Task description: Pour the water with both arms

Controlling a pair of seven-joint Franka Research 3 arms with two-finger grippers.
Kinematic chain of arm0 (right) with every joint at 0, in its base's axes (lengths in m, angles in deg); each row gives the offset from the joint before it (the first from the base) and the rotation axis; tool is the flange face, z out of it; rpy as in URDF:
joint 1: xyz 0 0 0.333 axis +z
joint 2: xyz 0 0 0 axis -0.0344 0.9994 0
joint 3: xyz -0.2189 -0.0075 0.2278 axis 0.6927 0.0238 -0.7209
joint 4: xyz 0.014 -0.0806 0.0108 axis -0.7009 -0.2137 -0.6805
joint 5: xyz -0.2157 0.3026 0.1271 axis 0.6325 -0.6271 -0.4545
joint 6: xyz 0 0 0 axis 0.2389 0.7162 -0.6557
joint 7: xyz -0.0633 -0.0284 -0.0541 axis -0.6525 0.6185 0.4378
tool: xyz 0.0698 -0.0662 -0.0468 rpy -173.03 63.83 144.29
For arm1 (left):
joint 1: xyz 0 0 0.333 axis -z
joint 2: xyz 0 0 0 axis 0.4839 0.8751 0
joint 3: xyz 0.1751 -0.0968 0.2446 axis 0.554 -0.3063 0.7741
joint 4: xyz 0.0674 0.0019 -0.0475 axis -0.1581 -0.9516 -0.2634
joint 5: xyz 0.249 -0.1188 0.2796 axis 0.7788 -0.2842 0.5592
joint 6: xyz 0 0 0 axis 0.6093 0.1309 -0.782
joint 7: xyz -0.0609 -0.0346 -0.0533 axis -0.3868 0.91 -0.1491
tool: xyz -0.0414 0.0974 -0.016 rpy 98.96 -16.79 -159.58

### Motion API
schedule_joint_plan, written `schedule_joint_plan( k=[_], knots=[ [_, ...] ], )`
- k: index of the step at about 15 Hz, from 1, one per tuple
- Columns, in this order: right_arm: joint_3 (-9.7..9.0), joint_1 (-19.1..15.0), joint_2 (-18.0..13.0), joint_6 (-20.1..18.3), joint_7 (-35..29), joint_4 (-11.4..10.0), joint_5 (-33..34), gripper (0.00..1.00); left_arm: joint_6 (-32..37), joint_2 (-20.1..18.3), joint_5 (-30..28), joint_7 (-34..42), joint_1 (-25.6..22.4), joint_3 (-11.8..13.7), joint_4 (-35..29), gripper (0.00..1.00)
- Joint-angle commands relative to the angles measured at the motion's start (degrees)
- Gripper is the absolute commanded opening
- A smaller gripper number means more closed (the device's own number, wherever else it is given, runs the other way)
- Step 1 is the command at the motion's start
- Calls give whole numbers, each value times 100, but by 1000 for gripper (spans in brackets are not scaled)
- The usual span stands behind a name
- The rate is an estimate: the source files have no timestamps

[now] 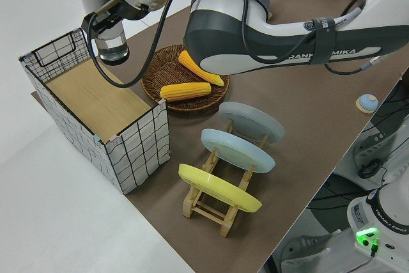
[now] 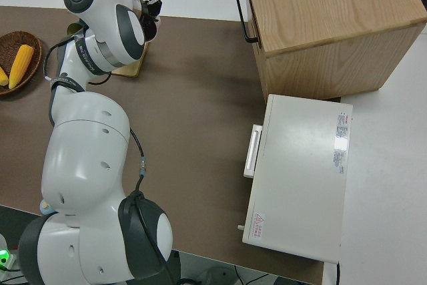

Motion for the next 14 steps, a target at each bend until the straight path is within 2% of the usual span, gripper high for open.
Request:
schedule_joint_plan(
  k=[1, 5, 6, 8, 11, 14],
  knots=[
    [-67, -301, -400, -96, 685, -398, -294, 21, 253, -406, 155, -308, 58, 59, -202, 0],
    [-59, -512, -760, -209, 941, -724, -329, 21, 245, -678, 593, -984, 304, 51, -474, 0],
    [-67, -513, -848, -453, 880, -724, -364, 19, 237, -757, 682, -1177, 365, 51, -562, 0],
    [-50, -565, -1033, -1182, 548, -707, -749, 4, 184, -951, 901, -1328, 462, 51, -816, 0],
    [-41, -653, -1252, -1676, 318, -707, -909, 0, 96, -1214, 999, -1442, 533, 42, -1168, 0],
    [-41, -645, -1472, -2536, -418, -698, -1119, 0, 35, -1390, 1008, -1600, 638, 24, -1414, 0]
  ],
)
